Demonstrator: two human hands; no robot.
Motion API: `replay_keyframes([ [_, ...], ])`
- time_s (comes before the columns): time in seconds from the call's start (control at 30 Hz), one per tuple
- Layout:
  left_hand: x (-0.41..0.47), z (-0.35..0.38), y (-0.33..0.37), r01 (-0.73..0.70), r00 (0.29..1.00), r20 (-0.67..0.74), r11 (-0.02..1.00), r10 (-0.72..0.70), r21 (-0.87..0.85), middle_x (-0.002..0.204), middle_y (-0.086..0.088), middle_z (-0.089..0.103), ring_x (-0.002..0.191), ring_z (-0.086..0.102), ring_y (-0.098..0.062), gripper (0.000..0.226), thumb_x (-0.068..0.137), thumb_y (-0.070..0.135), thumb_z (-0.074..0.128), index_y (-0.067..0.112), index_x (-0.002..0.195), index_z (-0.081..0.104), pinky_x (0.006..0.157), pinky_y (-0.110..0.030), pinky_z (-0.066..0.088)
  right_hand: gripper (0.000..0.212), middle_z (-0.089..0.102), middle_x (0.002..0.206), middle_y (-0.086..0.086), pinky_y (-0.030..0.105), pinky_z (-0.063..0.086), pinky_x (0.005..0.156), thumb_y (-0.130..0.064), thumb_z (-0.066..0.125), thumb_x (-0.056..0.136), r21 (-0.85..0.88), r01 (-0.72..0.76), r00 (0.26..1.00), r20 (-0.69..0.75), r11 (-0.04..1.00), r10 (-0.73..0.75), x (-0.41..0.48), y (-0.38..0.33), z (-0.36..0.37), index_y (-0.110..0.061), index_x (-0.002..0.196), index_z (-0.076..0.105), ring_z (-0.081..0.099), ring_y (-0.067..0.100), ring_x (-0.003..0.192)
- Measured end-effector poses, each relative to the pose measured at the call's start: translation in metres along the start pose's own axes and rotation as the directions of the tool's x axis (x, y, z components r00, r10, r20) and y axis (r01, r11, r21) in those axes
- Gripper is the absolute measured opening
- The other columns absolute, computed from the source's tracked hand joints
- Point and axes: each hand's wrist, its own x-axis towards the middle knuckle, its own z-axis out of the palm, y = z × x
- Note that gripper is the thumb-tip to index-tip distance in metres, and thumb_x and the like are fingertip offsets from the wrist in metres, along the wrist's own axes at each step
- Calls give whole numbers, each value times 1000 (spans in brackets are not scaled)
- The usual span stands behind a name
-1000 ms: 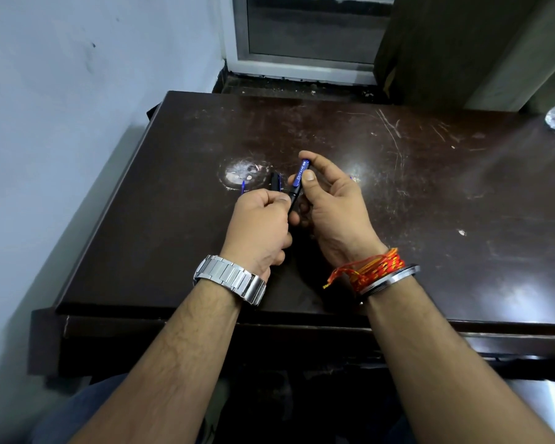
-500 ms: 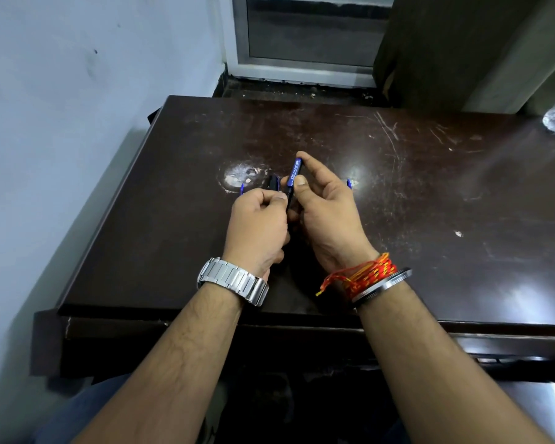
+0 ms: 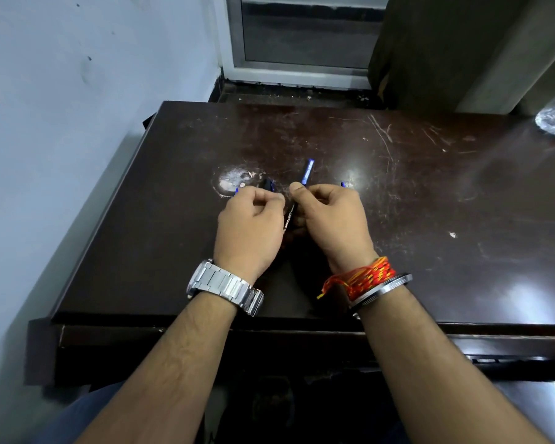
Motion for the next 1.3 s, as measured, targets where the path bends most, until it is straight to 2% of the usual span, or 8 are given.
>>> replay_keyframes([
  [0.1, 0, -6, 1, -88, 991, -99, 994, 94, 63, 69, 1, 74, 51, 71, -15, 8, 84, 23, 59, 24, 78, 64, 64, -42, 62, 36, 64, 55, 3, 41, 60, 65, -38, 67, 88, -195, 60, 992, -99, 979, -81, 4, -2, -11, -10, 65, 69, 70, 24, 58],
  [0.23, 2, -11, 2, -150, 970, -165, 974, 179, 171, 59, 2, 71, 51, 69, -15, 5, 81, 23, 67, 20, 77, 66, 62, -36, 61, 26, 64, 63, 2, 20, 42, 63, -32, 73, 84, -428, 87, 973, -157, 899, -169, 4, -2, -24, -9, 75, 72, 65, 23, 72],
  [0.37, 3, -12, -2, -126, 973, -138, 925, 186, 358, 53, 10, 64, 60, 65, -3, 11, 77, 27, 75, 19, 75, 69, 55, -5, 41, 18, 70, 86, 10, 27, 42, 67, -30, 76, 82, -571, 57, 958, -199, 819, -206, 2, 1, -25, -17, 77, 64, 66, 32, 82],
  [0.43, 2, -13, -3, -87, 986, -96, 902, 140, 422, 62, 7, 68, 69, 66, -9, 13, 75, 30, 77, 22, 72, 67, 52, -7, 35, 20, 67, 86, 11, 29, 42, 65, -30, 77, 81, -621, 47, 956, -200, 782, -216, 1, 2, -23, -14, 77, 65, 66, 36, 82],
  [0.6, 1, -14, -5, -70, 994, -39, 853, 105, 517, 65, 4, 69, 71, 67, -14, 18, 71, 29, 80, 20, 65, 66, 49, -13, 36, 19, 60, 84, 12, 29, 43, 63, -25, 72, 86, -677, 44, 961, -172, 734, -216, -2, 0, -22, -7, 89, 70, 66, 38, 79],
  [0.73, 1, -13, -5, -49, 997, -17, 839, 69, 543, 64, 4, 67, 66, 64, -11, 18, 70, 27, 81, 20, 62, 66, 46, -14, 35, 13, 57, 77, 10, 31, 46, 61, -19, 68, 74, -687, 23, 972, -155, 726, -178, -2, -5, -27, -7, 77, 66, 59, 36, 68],
  [0.87, 2, -13, -5, -38, 998, -17, 827, 57, 562, 67, 6, 66, 60, 57, -4, 19, 70, 27, 80, 23, 61, 64, 45, -13, 31, 14, 50, 74, 7, 32, 50, 65, -15, 67, 76, -684, -17, 977, -168, 729, -135, -1, -8, -30, -6, 85, 69, 63, 40, 77],
  [1.3, 2, -13, -5, -51, 998, 4, 814, 60, 578, 62, 7, 64, 60, 55, -3, 19, 70, 27, 80, 21, 59, 65, 45, -15, 33, 18, 63, 90, 19, 31, 50, 64, -14, 67, 79, -671, -32, 974, -186, 741, -126, 3, -7, -35, -2, 91, 68, 56, 33, 71],
])
